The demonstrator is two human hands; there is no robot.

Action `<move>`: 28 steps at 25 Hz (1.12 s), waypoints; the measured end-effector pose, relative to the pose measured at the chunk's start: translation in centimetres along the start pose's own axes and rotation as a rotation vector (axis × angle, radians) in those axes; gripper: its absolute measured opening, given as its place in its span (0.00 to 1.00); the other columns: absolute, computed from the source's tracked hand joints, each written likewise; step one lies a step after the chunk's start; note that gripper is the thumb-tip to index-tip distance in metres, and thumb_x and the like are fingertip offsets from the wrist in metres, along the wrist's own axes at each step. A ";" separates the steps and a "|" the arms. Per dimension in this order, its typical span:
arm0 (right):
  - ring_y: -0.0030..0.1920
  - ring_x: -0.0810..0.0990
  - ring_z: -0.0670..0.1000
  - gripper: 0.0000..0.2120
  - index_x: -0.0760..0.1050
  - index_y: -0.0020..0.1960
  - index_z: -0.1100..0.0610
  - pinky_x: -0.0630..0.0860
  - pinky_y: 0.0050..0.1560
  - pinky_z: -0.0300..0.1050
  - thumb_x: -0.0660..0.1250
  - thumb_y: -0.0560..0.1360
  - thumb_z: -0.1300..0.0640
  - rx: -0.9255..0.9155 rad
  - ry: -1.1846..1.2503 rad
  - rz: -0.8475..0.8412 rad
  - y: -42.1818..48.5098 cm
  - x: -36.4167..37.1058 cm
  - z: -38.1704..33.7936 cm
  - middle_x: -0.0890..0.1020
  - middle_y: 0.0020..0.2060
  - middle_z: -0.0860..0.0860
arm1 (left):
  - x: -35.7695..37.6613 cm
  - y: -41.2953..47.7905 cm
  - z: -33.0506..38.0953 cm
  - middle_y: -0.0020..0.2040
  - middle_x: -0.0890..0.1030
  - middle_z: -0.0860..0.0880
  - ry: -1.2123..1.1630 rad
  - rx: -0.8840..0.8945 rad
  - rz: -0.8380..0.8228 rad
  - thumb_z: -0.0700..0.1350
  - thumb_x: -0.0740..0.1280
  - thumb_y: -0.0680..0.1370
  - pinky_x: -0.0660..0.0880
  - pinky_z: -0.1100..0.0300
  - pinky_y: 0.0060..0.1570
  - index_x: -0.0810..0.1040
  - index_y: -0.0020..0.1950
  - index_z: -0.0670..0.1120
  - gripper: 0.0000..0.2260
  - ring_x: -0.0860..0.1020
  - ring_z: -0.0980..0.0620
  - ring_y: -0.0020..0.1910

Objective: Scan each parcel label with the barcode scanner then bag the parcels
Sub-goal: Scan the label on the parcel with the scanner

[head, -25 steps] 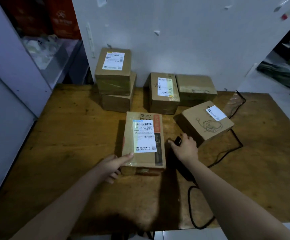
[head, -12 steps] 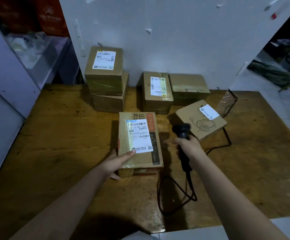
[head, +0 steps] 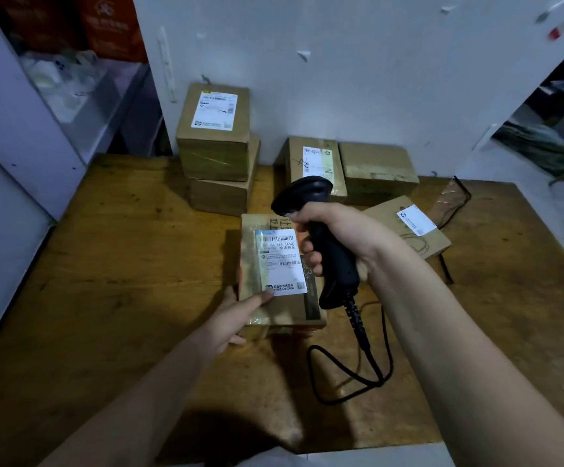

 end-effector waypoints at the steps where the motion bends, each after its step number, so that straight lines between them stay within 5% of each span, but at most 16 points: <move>1: 0.20 0.69 0.47 0.08 0.67 0.44 0.59 0.68 0.20 0.36 0.64 0.74 0.56 0.000 -0.008 0.007 0.0 0.1 -0.1 0.70 0.26 0.53 | 0.0 0.0 0.0 0.74 0.65 0.49 0.003 0.004 0.001 0.63 0.71 0.68 0.74 0.40 0.59 0.49 0.77 0.55 0.46 0.70 0.44 0.68; 7: 0.19 0.69 0.47 0.09 0.66 0.46 0.59 0.68 0.21 0.35 0.64 0.75 0.55 0.028 -0.027 0.010 -0.3 0.4 -0.1 0.70 0.27 0.52 | -0.1 0.0 0.1 0.74 0.64 0.48 0.009 0.010 0.016 0.62 0.71 0.69 0.74 0.40 0.60 0.49 0.78 0.53 0.46 0.70 0.44 0.68; 14: 0.18 0.68 0.46 0.11 0.68 0.38 0.58 0.67 0.19 0.35 0.62 0.76 0.54 0.048 0.029 -0.018 -0.5 0.4 -0.2 0.69 0.25 0.51 | -0.1 0.2 -0.1 0.72 0.68 0.47 0.017 -0.001 0.002 0.66 0.72 0.61 0.74 0.40 0.59 0.51 0.77 0.53 0.51 0.72 0.43 0.66; 18: 0.19 0.71 0.47 0.09 0.70 0.44 0.58 0.69 0.21 0.37 0.66 0.74 0.53 -0.013 -0.039 0.064 -0.5 -0.4 -0.4 0.73 0.26 0.52 | -0.2 0.3 -0.4 0.72 0.68 0.47 0.001 -0.002 0.006 0.64 0.72 0.66 0.75 0.41 0.58 0.52 0.77 0.53 0.47 0.72 0.44 0.66; 21: 0.37 0.81 0.49 0.23 0.62 0.63 0.59 0.75 0.35 0.42 0.68 0.74 0.53 -0.140 -0.321 0.389 0.5 -4.1 0.4 0.80 0.43 0.53 | -0.4 0.1 -0.4 0.67 0.73 0.48 -0.027 0.020 -0.003 0.61 0.73 0.67 0.75 0.41 0.58 0.58 0.75 0.52 0.42 0.74 0.46 0.62; 24: 0.55 0.78 0.57 0.27 0.55 0.69 0.61 0.74 0.51 0.48 0.65 0.76 0.56 -0.078 -0.556 0.556 2.9 -8.4 5.5 0.77 0.59 0.58 | -1.9 -0.2 -0.7 0.69 0.72 0.47 -0.085 0.020 0.047 0.60 0.73 0.68 0.73 0.41 0.60 0.56 0.77 0.51 0.43 0.74 0.46 0.63; 28: 0.54 0.78 0.58 0.15 0.71 0.62 0.63 0.73 0.49 0.46 0.63 0.77 0.60 0.189 -0.878 0.480 5.8 -11.1 14.6 0.77 0.53 0.58 | -4.6 -1.5 -2.2 0.69 0.71 0.46 -0.090 -0.025 0.196 0.58 0.72 0.71 0.71 0.42 0.62 0.56 0.77 0.49 0.40 0.74 0.43 0.63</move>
Point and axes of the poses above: each hand's wrist, its own y-axis towards the middle knuckle, its own x-axis out of the palm, z = x × y, the point moved 9 cm from there along y, towards the middle knuckle
